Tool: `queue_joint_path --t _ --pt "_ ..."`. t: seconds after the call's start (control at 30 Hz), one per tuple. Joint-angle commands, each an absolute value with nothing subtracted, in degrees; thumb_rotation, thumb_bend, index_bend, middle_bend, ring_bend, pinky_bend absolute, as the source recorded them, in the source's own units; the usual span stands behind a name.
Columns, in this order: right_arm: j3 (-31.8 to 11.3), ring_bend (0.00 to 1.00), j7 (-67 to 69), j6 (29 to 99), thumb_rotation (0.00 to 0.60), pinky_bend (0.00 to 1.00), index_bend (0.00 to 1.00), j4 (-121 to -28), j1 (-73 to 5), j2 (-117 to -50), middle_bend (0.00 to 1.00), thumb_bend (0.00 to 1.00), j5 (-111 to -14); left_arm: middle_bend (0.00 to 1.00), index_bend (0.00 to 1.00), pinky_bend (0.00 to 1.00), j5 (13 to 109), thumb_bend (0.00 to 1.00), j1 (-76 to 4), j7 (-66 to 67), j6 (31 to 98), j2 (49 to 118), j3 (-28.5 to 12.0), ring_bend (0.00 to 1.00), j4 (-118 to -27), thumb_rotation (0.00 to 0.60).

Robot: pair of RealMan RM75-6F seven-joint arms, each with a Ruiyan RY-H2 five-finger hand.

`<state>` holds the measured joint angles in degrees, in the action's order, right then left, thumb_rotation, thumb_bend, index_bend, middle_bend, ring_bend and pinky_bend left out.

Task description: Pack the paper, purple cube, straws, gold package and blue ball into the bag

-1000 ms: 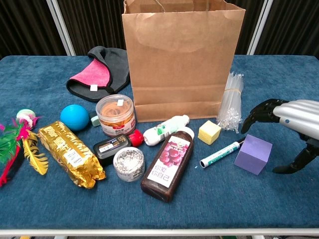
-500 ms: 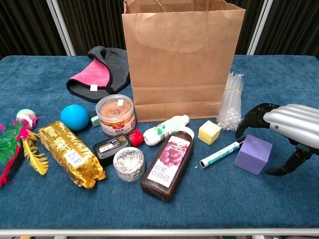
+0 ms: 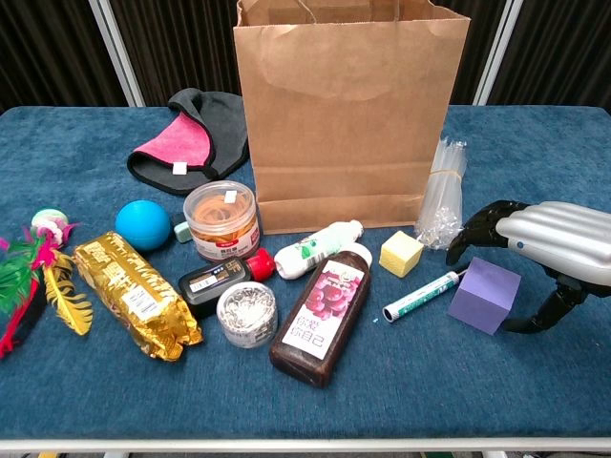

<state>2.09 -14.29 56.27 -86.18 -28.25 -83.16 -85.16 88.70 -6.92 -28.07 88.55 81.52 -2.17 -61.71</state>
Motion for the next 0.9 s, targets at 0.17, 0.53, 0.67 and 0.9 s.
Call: queue_joint_path --t 0.17,0.53,0.67,0.9 --pt "2.30 0.19 -14.54 57.40 0.600 0.10 0.37 -85.82 -27.93 -83.76 0.31 0.16 -85.84 0.35 0.29 0.29 88.62 0.07 -6.85 -28.33 88.44 81.66 -2.12 0.25 -61.59 0.600" --pt "1.89 0.27 -14.60 61.31 0.600 0.17 0.48 -88.88 -27.18 -81.77 0.39 0.20 -87.99 0.35 0.29 0.29 88.80 0.07 -6.98 -28.20 88.58 81.36 -2.20 0.25 -62.30 0.600" --pt "0.83 0.27 -15.12 65.94 0.600 0.17 0.48 -94.36 -26.47 -77.95 0.39 0.20 -90.60 0.35 0.29 0.29 88.92 0.07 -6.97 -27.84 88.73 81.12 -2.18 0.25 -62.87 0.600" --pt "-3.90 0.27 -16.16 74.63 0.600 0.17 0.48 -107.68 -25.79 -68.20 0.39 0.21 -95.04 0.35 0.29 0.29 88.96 0.07 -6.82 -28.03 88.35 80.87 -1.78 0.25 -64.16 0.600"
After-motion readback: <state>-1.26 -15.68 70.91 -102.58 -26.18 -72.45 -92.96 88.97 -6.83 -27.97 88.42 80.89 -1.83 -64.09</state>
